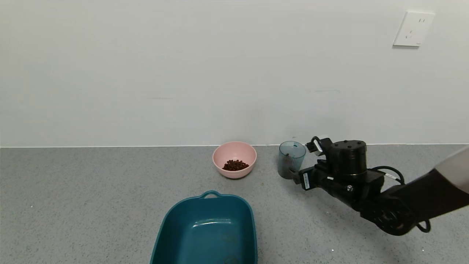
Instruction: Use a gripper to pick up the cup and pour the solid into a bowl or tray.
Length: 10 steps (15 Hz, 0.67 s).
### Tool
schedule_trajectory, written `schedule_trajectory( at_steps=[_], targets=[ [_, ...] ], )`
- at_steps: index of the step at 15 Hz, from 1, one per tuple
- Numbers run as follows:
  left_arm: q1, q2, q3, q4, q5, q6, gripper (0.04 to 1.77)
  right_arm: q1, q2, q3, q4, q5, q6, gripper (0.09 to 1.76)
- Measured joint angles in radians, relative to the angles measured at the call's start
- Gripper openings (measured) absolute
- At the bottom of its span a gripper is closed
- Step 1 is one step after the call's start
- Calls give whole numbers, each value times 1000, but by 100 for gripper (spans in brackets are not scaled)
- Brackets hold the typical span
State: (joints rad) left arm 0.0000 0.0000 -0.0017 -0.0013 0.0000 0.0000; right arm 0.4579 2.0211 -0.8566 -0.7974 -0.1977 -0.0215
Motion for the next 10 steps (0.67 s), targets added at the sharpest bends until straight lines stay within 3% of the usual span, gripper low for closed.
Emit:
schedule_trajectory(
  at_steps=[5,8,10],
  targets=[
    [0,0,0,0,0,0,175,46,-246,219,2,-12,0,170],
    [0,0,0,0,0,0,175,67,-341,305,-10,-163,1,170],
    [0,0,0,0,0,0,175,73,-409,367,-13,-167,-14,170]
  ],
)
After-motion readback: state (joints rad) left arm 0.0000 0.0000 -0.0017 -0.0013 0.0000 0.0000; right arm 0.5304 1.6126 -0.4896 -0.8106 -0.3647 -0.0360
